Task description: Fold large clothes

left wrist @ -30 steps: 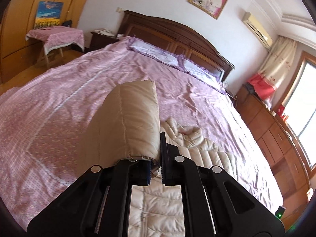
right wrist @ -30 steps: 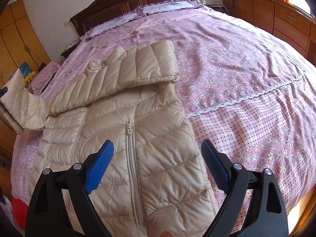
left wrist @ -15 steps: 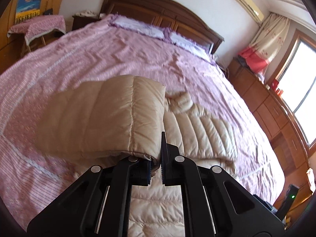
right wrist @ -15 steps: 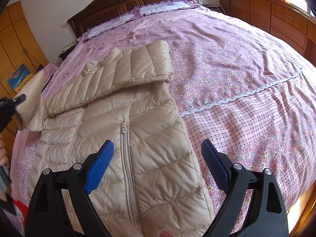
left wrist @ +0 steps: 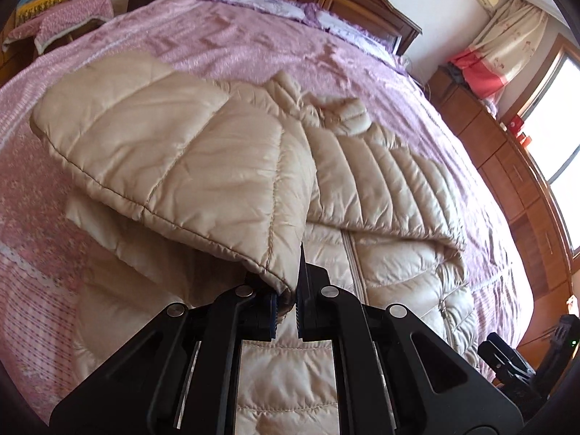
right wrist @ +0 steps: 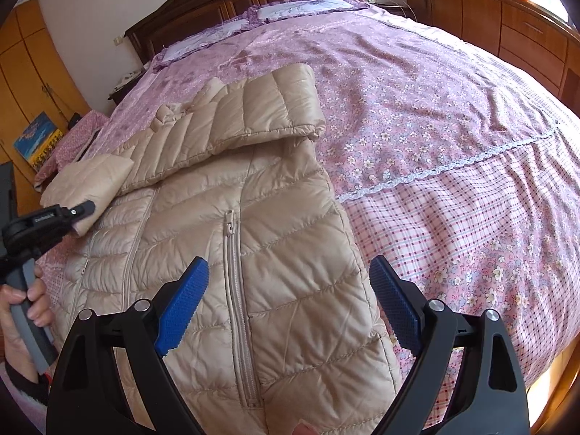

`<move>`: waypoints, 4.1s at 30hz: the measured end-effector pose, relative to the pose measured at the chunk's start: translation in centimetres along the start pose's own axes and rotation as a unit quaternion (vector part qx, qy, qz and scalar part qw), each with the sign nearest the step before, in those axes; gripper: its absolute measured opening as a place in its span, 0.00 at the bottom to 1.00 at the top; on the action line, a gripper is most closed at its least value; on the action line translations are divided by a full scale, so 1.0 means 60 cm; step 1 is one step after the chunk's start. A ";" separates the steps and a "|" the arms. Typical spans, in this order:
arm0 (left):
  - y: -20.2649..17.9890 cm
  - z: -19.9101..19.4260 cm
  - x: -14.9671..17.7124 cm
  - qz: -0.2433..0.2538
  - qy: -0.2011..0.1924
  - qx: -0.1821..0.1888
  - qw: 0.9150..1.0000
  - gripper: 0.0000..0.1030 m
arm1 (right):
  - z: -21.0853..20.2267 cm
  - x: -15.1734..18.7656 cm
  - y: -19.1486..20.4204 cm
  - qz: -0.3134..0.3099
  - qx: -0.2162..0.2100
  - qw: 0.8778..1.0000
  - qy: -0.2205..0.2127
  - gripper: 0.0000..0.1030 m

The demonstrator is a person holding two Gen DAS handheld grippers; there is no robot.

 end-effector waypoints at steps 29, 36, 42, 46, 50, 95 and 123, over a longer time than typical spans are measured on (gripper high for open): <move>0.060 -0.088 0.049 0.000 0.005 -0.040 0.999 0.75 | 0.014 0.006 0.065 -0.036 -0.029 0.999 0.012 0.85; 0.130 -0.118 0.055 -0.010 0.005 -0.084 0.996 0.75 | 0.022 -0.017 0.179 -0.096 -0.069 0.993 0.008 0.85; 0.190 -0.129 0.053 -0.020 0.003 -0.127 0.992 0.75 | 0.025 -0.032 0.303 -0.153 -0.108 0.982 -0.002 0.85; 0.227 -0.133 0.054 -0.039 0.005 -0.142 0.989 0.75 | 0.040 -0.036 0.373 -0.184 -0.123 0.975 -0.004 0.85; 0.249 -0.133 0.057 -0.050 0.007 -0.146 0.988 0.75 | 0.074 -0.042 0.424 -0.207 -0.119 0.971 0.001 0.85; 0.208 -0.057 -0.051 -0.029 -0.031 -0.134 0.990 0.75 | 0.155 -0.122 0.205 -0.107 -0.010 0.994 -0.002 0.66; 0.283 -0.076 -0.038 -0.046 -0.027 -0.156 0.986 0.75 | 0.225 -0.111 0.440 -0.169 -0.017 0.985 0.013 0.62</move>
Point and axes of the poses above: each gripper's, at about its wrist camera, not at the fingertips, and z roughly the way its jaws point, y to its left, x to its underside, the point moved 10 cm from there along z, roughly the way its jaws point, and after that the axes turned 6 degrees about -z, right-handed, at the moved point
